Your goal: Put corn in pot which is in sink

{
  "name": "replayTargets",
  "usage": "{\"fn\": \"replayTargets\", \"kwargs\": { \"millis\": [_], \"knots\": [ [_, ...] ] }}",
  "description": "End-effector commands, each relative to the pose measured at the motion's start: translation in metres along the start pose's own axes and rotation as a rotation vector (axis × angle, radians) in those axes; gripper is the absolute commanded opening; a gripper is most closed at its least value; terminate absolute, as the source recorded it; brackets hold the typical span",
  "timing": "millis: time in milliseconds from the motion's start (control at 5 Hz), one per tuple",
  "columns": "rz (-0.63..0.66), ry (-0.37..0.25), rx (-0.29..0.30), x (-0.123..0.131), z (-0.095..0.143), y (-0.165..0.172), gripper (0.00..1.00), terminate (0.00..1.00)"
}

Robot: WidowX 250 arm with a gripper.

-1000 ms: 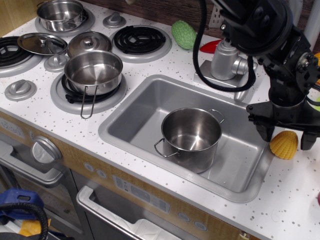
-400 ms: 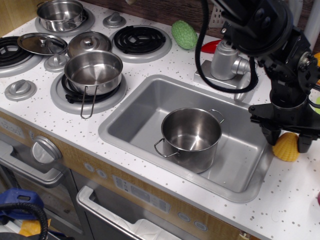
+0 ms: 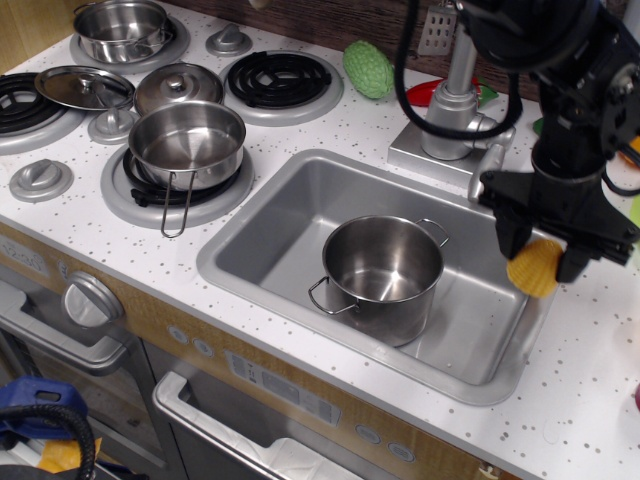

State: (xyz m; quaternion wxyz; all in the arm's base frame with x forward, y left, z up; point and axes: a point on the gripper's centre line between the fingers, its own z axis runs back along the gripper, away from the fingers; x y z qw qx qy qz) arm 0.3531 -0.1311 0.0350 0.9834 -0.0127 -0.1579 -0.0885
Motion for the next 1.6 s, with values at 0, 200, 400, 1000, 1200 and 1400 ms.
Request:
{"fn": "replayTargets", "kwargs": {
  "millis": [0, 200, 400, 1000, 1200, 1400],
  "knots": [
    [-0.037, -0.082, -0.003, -0.001, 0.027, 0.038, 0.0, 0.0],
    [-0.055, -0.073, -0.014, -0.012, 0.029, 0.06, 0.0, 0.0],
    [-0.039, -0.07, -0.017, -0.027, 0.025, 0.079, 0.0, 0.0],
    [-0.086, -0.165, -0.032, -0.056, -0.003, 0.121, 1.0, 0.0],
    [-0.086, -0.165, -0.032, -0.056, -0.003, 0.121, 1.0, 0.0],
    [-0.086, -0.165, -0.032, -0.056, -0.003, 0.121, 1.0, 1.0]
  ]
}}
